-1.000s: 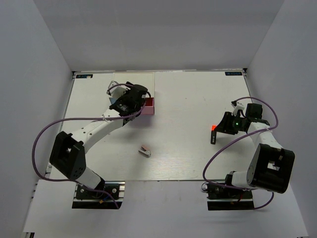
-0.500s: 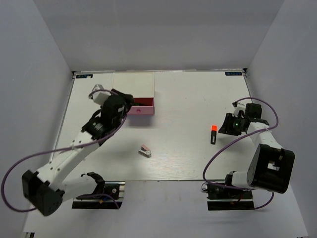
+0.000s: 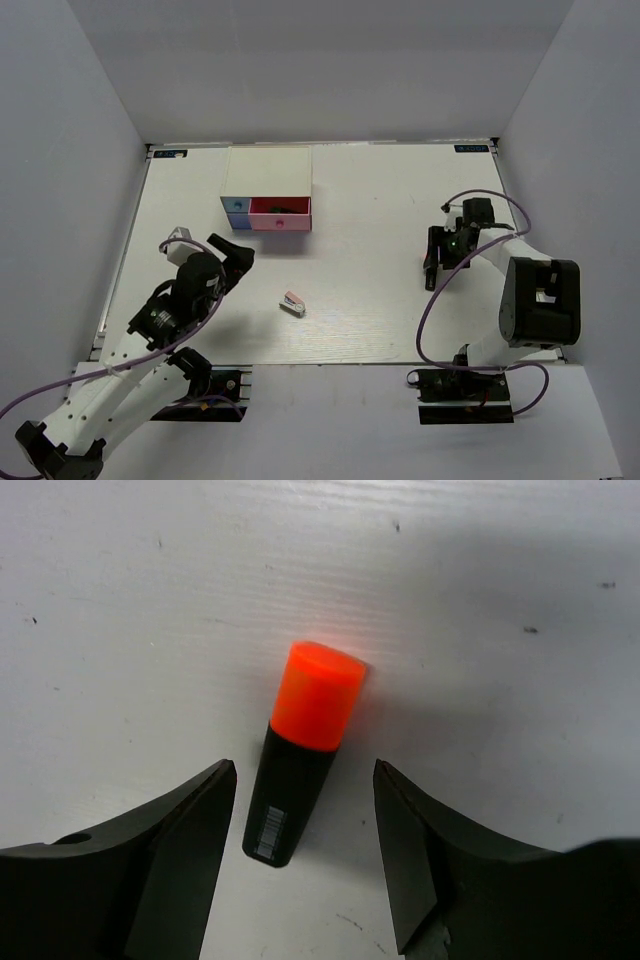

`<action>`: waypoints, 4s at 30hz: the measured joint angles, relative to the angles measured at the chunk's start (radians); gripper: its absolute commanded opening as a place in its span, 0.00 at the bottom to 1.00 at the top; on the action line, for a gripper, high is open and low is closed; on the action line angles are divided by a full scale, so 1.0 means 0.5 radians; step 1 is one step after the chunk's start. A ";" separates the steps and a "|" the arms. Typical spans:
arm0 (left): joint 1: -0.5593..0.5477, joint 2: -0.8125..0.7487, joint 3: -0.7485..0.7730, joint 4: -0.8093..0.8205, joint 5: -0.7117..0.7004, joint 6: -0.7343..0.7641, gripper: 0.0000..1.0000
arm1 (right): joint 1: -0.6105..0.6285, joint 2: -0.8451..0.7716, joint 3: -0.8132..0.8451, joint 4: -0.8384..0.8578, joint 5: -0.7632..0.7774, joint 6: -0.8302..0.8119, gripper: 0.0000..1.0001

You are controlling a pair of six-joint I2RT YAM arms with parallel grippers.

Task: Sort the stationery into containers
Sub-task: Pick up the pen from the center of the board, then place the pen in the storage box, then close the drawer in the storage box.

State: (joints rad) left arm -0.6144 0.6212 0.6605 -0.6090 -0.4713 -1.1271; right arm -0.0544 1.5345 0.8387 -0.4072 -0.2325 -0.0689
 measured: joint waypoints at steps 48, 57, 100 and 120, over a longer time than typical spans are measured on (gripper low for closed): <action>0.000 -0.114 -0.712 0.639 0.578 0.192 0.95 | 1.273 0.706 1.955 0.212 -1.278 -0.712 0.06; 0.000 -0.217 -0.722 0.576 0.578 0.190 0.95 | 1.466 0.943 2.063 0.506 -1.312 -0.697 0.08; 0.000 -0.389 -0.752 0.381 0.546 0.182 0.95 | 1.427 0.879 1.910 0.243 -1.382 -1.150 0.00; 0.000 -0.311 -0.752 0.383 0.545 0.164 0.95 | 1.620 0.946 1.864 0.029 -0.417 -1.289 0.00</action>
State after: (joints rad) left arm -0.6144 0.4656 0.2848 -0.4175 -0.1989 -1.0451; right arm 0.7555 2.0075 1.7706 -0.3927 -0.4408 -0.7132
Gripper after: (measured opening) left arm 0.954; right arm 0.012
